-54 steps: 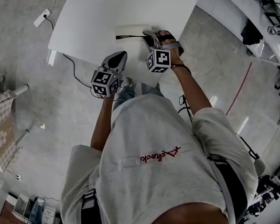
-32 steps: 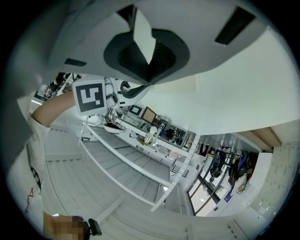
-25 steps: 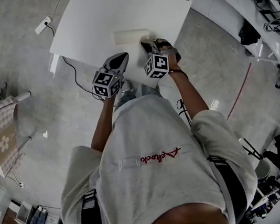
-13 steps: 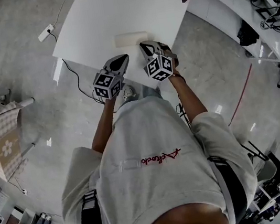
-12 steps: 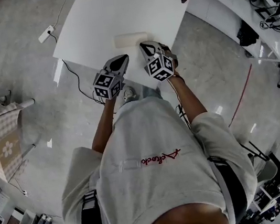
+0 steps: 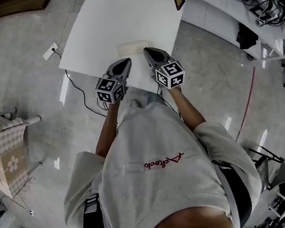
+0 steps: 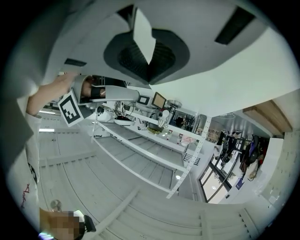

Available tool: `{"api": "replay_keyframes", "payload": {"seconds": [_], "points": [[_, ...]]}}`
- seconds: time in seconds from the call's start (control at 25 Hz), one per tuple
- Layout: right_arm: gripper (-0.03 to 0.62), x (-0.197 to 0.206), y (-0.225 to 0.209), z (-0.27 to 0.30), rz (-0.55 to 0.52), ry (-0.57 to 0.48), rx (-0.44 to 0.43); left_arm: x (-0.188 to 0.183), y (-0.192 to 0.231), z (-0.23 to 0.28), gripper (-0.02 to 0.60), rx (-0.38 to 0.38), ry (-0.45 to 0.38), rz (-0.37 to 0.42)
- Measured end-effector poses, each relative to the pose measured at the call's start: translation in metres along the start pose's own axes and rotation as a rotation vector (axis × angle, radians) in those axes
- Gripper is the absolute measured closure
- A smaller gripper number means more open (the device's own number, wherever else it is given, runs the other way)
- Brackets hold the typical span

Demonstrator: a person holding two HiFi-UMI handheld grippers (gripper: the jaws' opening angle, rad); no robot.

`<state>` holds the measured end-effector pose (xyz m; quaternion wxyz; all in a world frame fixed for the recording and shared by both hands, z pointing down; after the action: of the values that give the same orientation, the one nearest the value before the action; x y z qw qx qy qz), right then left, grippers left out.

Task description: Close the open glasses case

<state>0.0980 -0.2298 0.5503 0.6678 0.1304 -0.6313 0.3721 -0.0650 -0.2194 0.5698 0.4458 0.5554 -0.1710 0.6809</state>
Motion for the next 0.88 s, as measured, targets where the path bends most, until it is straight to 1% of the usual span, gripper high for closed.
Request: {"api": "replay_keyframes", "payload": {"seconds": [0.24,0.48,0.64,0.88], "points": [[0.571,0.005,0.027,-0.008,-0.034,-0.003,0.026,-0.006,-0.002,-0.016,0.554,0.027,-0.033,0.020],[0.572,0.012,0.052,-0.024,-0.012,-0.028,0.034,0.000,-0.012,-0.034,0.554,0.046,-0.041,0.034],[0.572,0.019,0.067,-0.036,-0.023,-0.014,0.040,0.006,-0.023,-0.047,0.554,0.044,-0.042,0.030],[0.572,0.018,0.077,-0.055,-0.044,-0.011,0.028,0.004,-0.040,-0.060,0.554,0.023,-0.068,0.037]]}}
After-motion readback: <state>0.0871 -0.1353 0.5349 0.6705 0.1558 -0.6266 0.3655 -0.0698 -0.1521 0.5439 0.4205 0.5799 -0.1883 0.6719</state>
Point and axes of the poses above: the fingertips, and each gripper's own axes: z forward along the fingers, y to its left, x out of its underside, the point moved 7 cm from there along -z, backward along the fingers, and after that the axes turned 15 degrees about -x, right-handed, at the moved point
